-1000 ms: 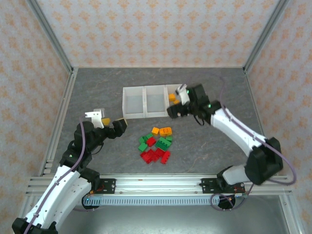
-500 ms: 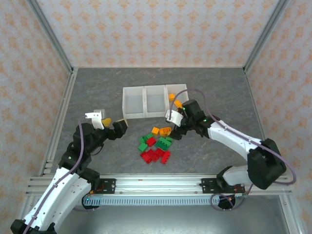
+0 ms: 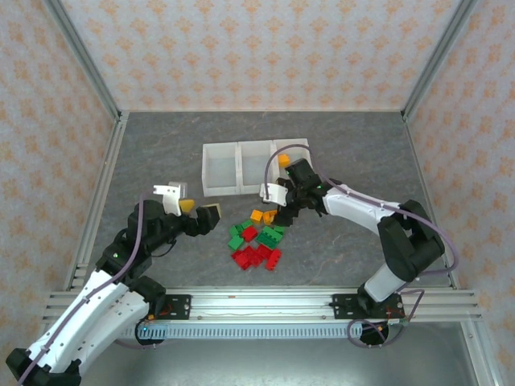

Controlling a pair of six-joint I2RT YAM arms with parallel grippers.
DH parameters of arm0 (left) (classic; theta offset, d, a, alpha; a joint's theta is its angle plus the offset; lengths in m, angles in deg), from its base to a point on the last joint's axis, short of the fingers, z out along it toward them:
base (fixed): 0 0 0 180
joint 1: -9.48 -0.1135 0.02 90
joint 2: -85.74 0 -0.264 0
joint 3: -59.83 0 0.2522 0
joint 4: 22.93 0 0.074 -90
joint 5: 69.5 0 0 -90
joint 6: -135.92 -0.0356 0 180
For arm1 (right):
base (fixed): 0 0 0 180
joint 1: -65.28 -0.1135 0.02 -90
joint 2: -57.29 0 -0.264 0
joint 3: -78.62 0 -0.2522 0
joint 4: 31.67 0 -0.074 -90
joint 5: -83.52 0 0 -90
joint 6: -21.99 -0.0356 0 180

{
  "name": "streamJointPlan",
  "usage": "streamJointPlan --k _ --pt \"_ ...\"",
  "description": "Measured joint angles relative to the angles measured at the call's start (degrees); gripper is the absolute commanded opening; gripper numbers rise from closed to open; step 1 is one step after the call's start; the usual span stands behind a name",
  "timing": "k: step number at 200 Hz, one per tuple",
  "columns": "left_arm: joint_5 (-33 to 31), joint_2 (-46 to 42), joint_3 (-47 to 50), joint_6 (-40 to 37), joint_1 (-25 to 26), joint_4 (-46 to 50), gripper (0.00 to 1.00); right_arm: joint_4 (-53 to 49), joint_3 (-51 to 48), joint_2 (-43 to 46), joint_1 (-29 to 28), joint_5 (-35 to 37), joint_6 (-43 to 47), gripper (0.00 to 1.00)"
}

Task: Sort the legos into containers by color
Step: Pick up the lego from the center of the table.

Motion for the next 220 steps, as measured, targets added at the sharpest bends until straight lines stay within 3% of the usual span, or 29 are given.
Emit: streamJointPlan --k 131,220 --pt "0.0 0.33 -0.17 -1.07 0.0 0.42 0.99 -5.35 2.58 -4.57 -0.22 -2.12 5.03 0.87" --pt "-0.11 -1.7 -0.02 -1.05 0.0 0.42 0.99 -8.39 7.02 -9.92 -0.24 -1.9 7.58 0.74"
